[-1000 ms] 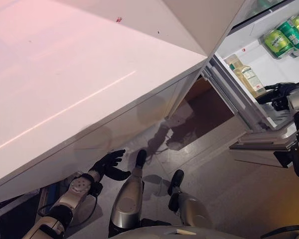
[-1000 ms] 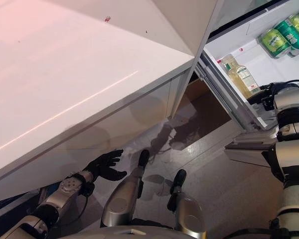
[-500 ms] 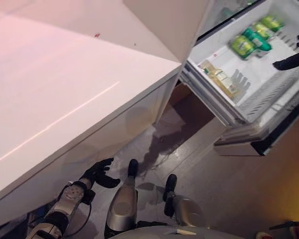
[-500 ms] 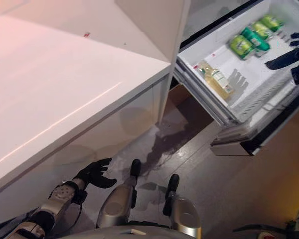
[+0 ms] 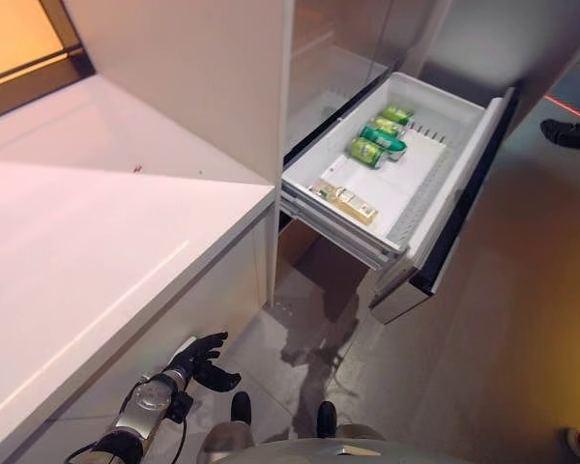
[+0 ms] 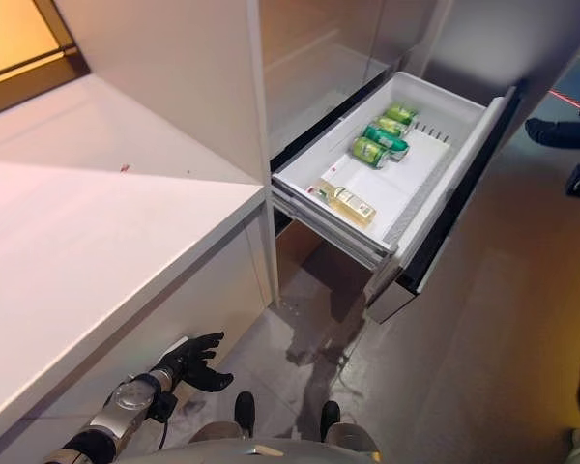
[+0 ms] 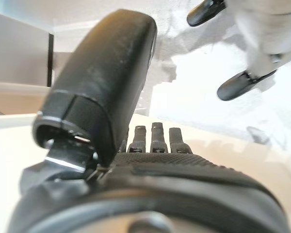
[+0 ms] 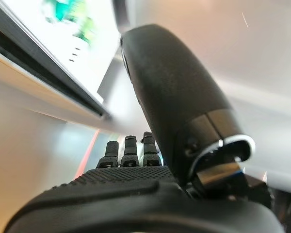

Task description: Put drinks into fridge and close the fridge

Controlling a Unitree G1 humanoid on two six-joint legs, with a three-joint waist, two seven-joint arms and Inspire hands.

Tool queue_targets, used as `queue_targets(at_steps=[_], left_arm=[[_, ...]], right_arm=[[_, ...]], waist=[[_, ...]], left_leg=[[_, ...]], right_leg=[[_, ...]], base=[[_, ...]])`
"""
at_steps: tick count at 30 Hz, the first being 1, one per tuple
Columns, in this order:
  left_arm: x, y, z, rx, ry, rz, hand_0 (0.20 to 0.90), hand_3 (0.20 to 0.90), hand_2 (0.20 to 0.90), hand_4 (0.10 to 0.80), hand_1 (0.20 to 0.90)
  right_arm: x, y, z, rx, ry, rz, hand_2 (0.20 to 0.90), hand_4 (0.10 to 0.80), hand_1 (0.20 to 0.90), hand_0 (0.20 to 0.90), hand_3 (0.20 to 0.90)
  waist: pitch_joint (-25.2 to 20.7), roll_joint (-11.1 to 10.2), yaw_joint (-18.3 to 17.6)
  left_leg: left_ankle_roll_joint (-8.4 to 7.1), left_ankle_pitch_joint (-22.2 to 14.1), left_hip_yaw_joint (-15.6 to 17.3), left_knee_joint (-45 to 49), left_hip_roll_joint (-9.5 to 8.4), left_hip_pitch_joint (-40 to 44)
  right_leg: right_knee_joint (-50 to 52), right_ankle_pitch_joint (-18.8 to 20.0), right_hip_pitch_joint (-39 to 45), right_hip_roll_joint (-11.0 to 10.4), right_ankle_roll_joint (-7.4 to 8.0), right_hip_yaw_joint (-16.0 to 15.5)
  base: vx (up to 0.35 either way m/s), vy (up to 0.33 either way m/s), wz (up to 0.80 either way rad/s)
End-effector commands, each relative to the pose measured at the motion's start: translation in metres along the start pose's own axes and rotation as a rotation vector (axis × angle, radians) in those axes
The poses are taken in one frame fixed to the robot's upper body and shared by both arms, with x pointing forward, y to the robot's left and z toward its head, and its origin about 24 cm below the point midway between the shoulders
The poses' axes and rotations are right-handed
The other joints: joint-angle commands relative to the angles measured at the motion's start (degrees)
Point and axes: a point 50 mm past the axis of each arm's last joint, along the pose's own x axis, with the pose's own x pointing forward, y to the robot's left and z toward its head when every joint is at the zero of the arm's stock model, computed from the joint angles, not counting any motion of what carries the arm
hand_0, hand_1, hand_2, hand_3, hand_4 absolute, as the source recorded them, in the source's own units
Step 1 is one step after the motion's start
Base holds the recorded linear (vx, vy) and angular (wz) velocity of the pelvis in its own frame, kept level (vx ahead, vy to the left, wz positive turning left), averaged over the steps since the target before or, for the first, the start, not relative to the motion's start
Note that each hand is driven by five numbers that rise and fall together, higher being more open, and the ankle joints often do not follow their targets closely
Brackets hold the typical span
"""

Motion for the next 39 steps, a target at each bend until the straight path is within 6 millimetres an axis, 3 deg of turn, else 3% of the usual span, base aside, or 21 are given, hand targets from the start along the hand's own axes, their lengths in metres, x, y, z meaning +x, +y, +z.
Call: queue_targets(at_steps=[1,5,13,22,34,39], left_arm=[[-0.001,-0.008,-0.011,0.065,0.038,-0.042,0.9,0.9,0.9,0.8,0.9],[0.003,-0.009,-0.004,0.058,0.033,-0.022,0.9,0.9,0.9,0.8,0.9],[0.008,-0.011,0.014,-0.046,-0.034,0.027,0.9,0.9,0.9,0.8,0.9],[0.005,-0.01,0.015,-0.072,-0.059,0.073,0.9,0.9,0.9,0.8,0.9],[0.002,-0.007,0.014,-0.142,-0.091,0.107,0.9,0.9,0.9,0.8,0.9],[0.002,-0.012,0.016,-0.156,-0.115,0.089,0.9,0.9,0.9,0.8,0.9]], right_arm=[[-0.004,0.006,0.023,0.318,-0.178,0.005,0.9,0.8,0.9,0.9,0.9],[-0.005,0.015,0.015,0.512,-0.192,0.015,0.9,0.8,0.9,0.9,0.9],[0.002,0.026,0.016,0.568,-0.178,0.008,0.9,0.8,0.9,0.9,0.9],[0.007,0.041,0.003,0.586,-0.092,0.082,0.9,0.8,0.9,0.9,0.9],[0.012,0.069,0.026,0.599,-0.144,0.173,0.9,0.8,0.9,0.9,0.9],[0.01,0.09,0.038,0.592,-0.193,0.278,0.9,0.8,0.9,0.9,0.9]], waist=[[-2.61,0.61,1.78],[0.79,1.2,2.74],[4.9,2.99,4.15],[8.99,4.87,5.94],[12.44,6.85,8.43],[12.85,7.47,9.97]], left_leg=[[4.9,-17.16,-1.05,18.46,-4.24,-4.07],[6.14,-21.31,-1.83,26.89,-4.45,-8.16],[7.6,-24.01,-3.14,36.06,-5.71,-14.65],[7.43,-22.06,-4.89,37.61,-7.1,-18.75],[6.8,-18.97,-7.13,36.19,-8.2,-21.65],[6.14,-16.72,-8.44,32.88,-8.23,-21.07]], right_leg=[[15.94,-9.76,-5.25,1.72,-2.55,-1.96],[23.25,-12.37,-8.01,0.58,-4.12,-3.32],[33.98,-15.95,-13.98,-0.24,-6.16,-4.31],[39.76,-17.17,-18.3,-1.14,-7.15,-5.55],[43.56,-17.86,-22.3,-2.04,-7.83,-6.71],[42.82,-17.64,-21.77,-2.46,-7.74,-7.98]], base=[[-0.004,-0.087,-0.06],[-0.013,-0.066,0.02],[-0.038,-0.011,0.11],[-0.046,0.018,0.11],[-0.025,0.051,0.11],[0.021,0.049,0.09]])
